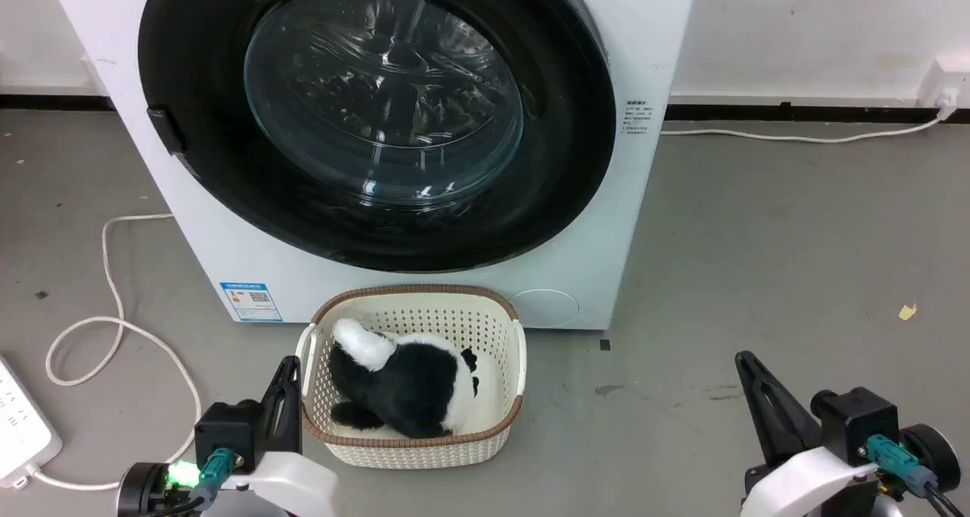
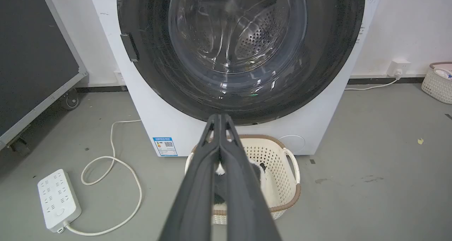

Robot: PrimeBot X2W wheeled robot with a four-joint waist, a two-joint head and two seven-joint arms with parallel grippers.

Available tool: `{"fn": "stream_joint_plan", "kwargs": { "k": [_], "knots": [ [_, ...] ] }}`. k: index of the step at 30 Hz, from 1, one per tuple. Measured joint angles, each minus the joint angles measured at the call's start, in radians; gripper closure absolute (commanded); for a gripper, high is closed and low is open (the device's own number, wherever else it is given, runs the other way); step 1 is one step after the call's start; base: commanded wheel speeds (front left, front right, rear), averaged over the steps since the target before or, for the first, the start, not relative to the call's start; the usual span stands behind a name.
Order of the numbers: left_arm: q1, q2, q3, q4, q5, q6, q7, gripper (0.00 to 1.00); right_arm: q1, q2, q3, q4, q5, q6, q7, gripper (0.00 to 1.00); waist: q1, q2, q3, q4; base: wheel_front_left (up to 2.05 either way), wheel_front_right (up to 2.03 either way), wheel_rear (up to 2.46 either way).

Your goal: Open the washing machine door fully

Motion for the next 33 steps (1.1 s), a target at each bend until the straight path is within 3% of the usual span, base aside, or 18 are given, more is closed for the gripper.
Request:
{"fn": "stream_joint_plan", "kwargs": {
  "k": [32,33],
  "knots": [
    [0.0,0.0,0.0,0.0,0.0,0.0,0.0,1.0,0.0,0.0,0.0,0.0,0.0,0.0,0.0,1.0,0.0,0.0,0.0,0.0,0.0,0.0,0.0],
    [0.0,0.0,0.0,0.0,-0.002,0.0,0.0,0.0,0.0,0.0,0.0,0.0,0.0,0.0,0.0,0.0,0.0,0.0,0.0,0.0,0.0,0.0,0.0]
  ]
}}
